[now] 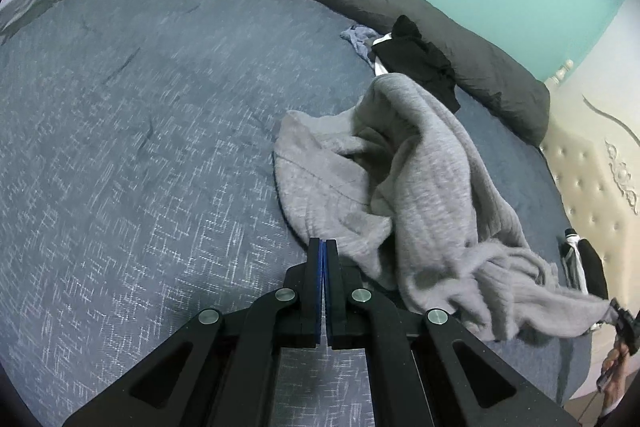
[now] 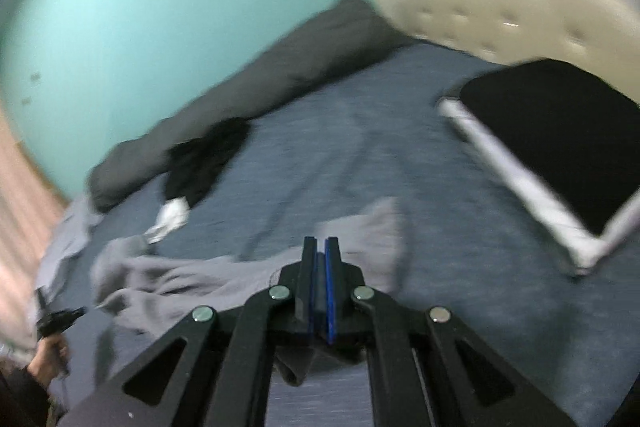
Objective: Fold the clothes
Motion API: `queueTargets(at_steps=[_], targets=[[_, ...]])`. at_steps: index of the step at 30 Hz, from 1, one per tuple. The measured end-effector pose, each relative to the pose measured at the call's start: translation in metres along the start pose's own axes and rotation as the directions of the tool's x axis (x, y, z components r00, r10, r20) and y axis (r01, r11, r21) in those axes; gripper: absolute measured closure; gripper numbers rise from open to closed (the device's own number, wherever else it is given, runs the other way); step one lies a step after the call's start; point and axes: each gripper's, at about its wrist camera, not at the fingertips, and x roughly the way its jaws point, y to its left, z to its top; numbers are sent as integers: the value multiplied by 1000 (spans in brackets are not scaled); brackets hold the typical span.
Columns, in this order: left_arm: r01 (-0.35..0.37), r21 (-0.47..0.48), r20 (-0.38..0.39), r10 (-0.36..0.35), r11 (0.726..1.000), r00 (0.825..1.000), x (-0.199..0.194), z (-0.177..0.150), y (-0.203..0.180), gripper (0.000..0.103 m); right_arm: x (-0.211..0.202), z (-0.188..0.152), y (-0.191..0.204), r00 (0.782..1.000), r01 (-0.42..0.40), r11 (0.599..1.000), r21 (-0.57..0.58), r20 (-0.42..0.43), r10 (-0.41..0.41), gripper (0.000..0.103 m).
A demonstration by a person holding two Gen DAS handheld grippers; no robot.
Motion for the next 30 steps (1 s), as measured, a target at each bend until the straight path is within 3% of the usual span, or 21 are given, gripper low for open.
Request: queueTargets(at_steps=[5, 8, 11, 15, 19, 24, 28, 30], targets=[[19, -9, -30, -20, 1000, 999, 15, -2, 2, 103, 20, -7, -23, 995, 78, 996, -34, -57, -80, 100], [25, -10, -52, -25, 1000, 998, 30, -3, 2, 102, 40, -15, -21, 992, 73, 996, -57, -100, -78, 99], [47, -29, -62, -49, 998, 997, 42, -3, 3, 93, 55, -22, -17, 987, 72, 994, -84, -141, -84, 96], [71, -50, -54, -73, 996, 996, 55, -1, 3, 67, 58, -22, -10, 980, 129, 985, -111, -135, -144, 87], [97, -75, -43, -100, 992, 994, 65, 5, 6, 62, 50, -18, 9, 989, 94, 986, -136, -102, -108, 74], [113, -76, -51, -117, 991, 992, 78, 5, 3, 62, 68, -32, 71, 978, -99, 962, -254, -202, 47, 62], [102, -78, -59, -107, 992, 993, 85, 4, -1, 65, 86, -54, 127, 938, -264, 898, -353, -310, 154, 52], [92, -67, -52, -95, 994, 994, 83, 4, -3, 76, 96, -66, 155, 909, -341, 855, -391, -370, 193, 51]])
